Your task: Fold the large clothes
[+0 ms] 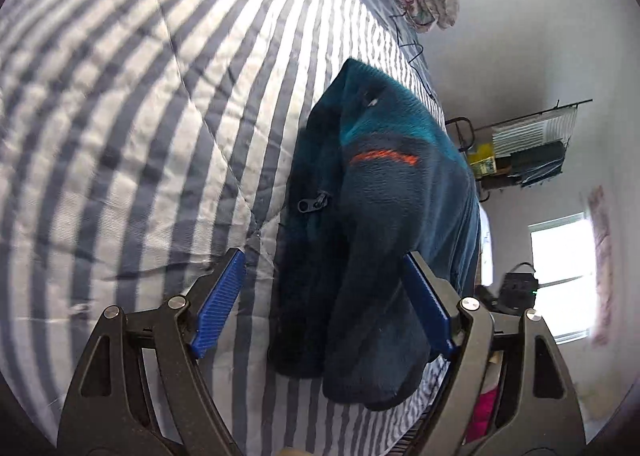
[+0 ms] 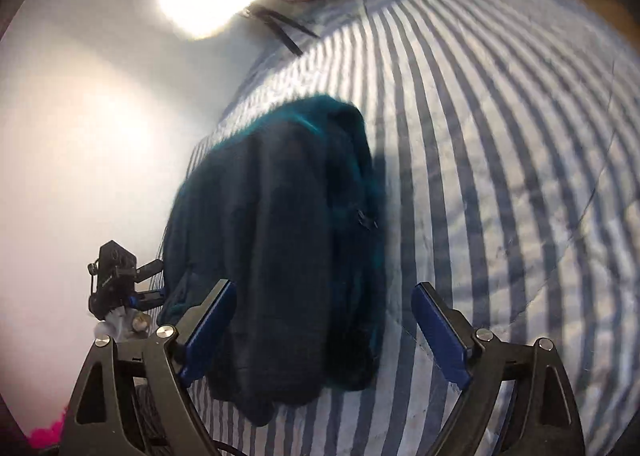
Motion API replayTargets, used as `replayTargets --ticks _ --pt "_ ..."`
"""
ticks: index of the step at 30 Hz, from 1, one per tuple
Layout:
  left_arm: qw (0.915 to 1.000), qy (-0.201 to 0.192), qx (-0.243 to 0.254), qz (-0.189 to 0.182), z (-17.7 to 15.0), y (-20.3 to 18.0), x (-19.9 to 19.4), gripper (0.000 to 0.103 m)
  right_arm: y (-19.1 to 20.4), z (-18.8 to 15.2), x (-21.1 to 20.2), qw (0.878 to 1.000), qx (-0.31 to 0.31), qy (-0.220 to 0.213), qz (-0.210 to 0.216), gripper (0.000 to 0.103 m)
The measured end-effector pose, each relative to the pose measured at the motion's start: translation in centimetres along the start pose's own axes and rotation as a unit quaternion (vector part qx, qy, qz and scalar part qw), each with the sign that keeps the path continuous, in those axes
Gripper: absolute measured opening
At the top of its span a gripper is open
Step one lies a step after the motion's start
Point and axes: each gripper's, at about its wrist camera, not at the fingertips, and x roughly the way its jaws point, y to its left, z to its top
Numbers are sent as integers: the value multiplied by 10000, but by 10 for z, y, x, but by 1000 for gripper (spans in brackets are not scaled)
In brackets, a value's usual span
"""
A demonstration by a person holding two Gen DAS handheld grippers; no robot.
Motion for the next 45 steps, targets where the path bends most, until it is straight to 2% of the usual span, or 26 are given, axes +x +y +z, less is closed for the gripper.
replayTargets --ticks 4,6,7,8,9,10,11,12,14,15,17,19,21,23,24,25,29,33,35,37,38,39,40,43,44,45 --pt "9995 -22 -138 -295 4 9 10 82 -4 -2 18 9997 58 138 205 92" --pt "9996 -10 -67 -287 2 8 12 82 -3 -3 25 9989 62 96 445 92" --pt "9997 4 -13 -259 0 5 13 81 -3 -6 28 9986 77 110 506 91" --pt "9998 12 12 -220 -3 1 12 79 -2 -6 31 9979 97 187 605 84" --pt "9999 9 48 -151 -4 -2 14 72 0 -6 34 9979 101 240 593 82" --pt "9999 18 68 -145 -3 -8 19 58 0 -6 34 9979 101 240 593 80" --pt "9998 31 87 -167 -4 -13 24 49 4 -7 35 9983 63 232 537 72" --pt "9999 -25 160 -57 -5 -19 25 47 10 -6 35 9988 -13 264 423 67" --pt "9980 -186 536 296 -11 -38 25 40 19 -4 34 9992 -74 254 313 48" --pt "9951 -270 809 503 -14 -51 25 37 26 -2 33 9993 -183 245 195 44" --pt "9920 -344 1027 656 -17 -64 22 34 39 1 30 9988 -439 215 -37 36" --pt "9906 -395 1108 697 -18 -73 19 30 43 4 27 9981 -552 213 -162 31" --pt "9884 -448 1223 780 -18 -82 18 28 69 10 24 9926 -997 180 -675 28" --pt "9847 -513 1402 903 -19 -93 16 26 82 12 23 9883 -1198 163 -931 27" --pt "9828 -542 1491 945 -19 -98 15 20 91 12 23 9850 -1333 155 -1085 27" --pt "9805 -578 1611 961 -20 -105 13 19 96 13 21 9831 -1413 147 -1153 26" --pt "9704 -626 2013 1176 -27 -122 7 19 119 11 21 9704 -1860 122 -1537 26" --pt "9773 -525 1771 1037 -23 -108 9 21 118 10 23 9680 -1915 186 -1613 26" --pt "9846 -455 1406 940 -18 -90 9 27 110 8 21 9710 -1824 194 -1533 26" --pt "9889 -440 1127 867 -13 -74 10 53 105 4 17 9743 -1730 201 -1432 27" --pt "9900 -444 1041 841 -10 -66 12 60 100 4 16 9766 -1655 217 -1358 32" --pt "9913 -418 935 827 -8 -60 14 72 94 3 16 9789 -1568 236 -1286 36" --pt "9938 -336 750 744 -5 -51 19 78 88 3 17 9809 -1476 245 -1244 40" --pt "9995 -120 131 254 0 -24 32 79 66 4 22 9890 -1089 228 -979 58" --pt "9998 -185 25 88 0 -20 33 79 59 4 24 9919 -927 211 -841 67" --pt "9997 -253 34 -23 0 -19 33 79 50 4 27 9953 -711 235 -613 70"
